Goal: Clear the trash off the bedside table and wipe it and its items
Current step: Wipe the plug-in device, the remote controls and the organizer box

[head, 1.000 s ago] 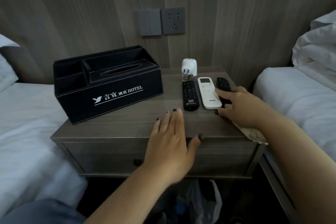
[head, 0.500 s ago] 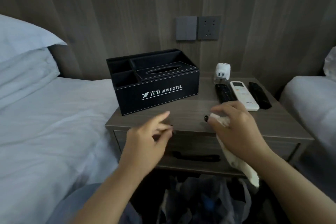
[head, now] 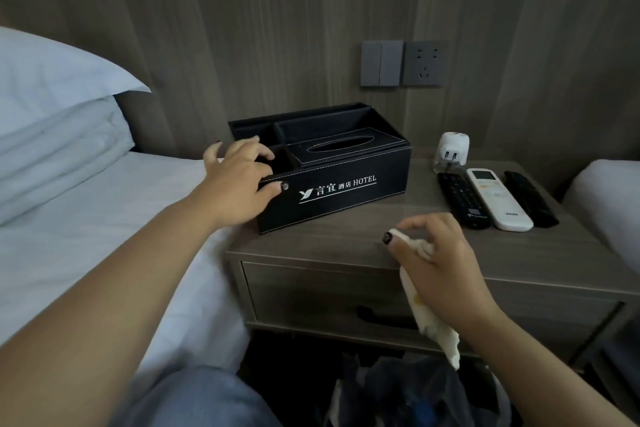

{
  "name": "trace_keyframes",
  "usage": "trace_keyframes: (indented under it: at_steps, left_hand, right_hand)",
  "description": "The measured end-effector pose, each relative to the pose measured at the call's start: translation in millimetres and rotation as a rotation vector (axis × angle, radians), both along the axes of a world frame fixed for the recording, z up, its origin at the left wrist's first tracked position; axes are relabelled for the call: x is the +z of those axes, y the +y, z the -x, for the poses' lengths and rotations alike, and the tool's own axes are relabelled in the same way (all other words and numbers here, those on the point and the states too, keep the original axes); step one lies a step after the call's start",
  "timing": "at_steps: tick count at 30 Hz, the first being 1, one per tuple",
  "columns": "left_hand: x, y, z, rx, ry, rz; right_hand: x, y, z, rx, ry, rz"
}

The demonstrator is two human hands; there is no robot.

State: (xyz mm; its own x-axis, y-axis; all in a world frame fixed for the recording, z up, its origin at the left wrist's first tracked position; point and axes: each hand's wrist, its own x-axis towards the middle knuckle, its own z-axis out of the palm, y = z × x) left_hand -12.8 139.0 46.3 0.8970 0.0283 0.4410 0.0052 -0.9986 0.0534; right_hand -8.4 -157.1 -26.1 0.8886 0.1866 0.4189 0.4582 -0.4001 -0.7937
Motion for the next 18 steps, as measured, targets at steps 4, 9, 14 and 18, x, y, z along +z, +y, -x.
trace_keyframes:
  at_steps: [4,9,14,18]
  left_hand:
    - [1,-28,9,-0.030,-0.129,0.054]
    - [29,-89,22,-0.041,-0.347,0.408]
    - [62,-116,37,0.062,-0.390,0.983]
    - [63,-124,50,0.170,-0.331,1.492]
  right_hand:
    - [4,-3,-1,-0.001,0.069,-0.132]
    - [17,-12,-1,-0.015,0.204,-0.274]
    - [60,-9,5,0.066,0.178,-0.380]
    - [99,-1,6,0.097,0.119,-0.380]
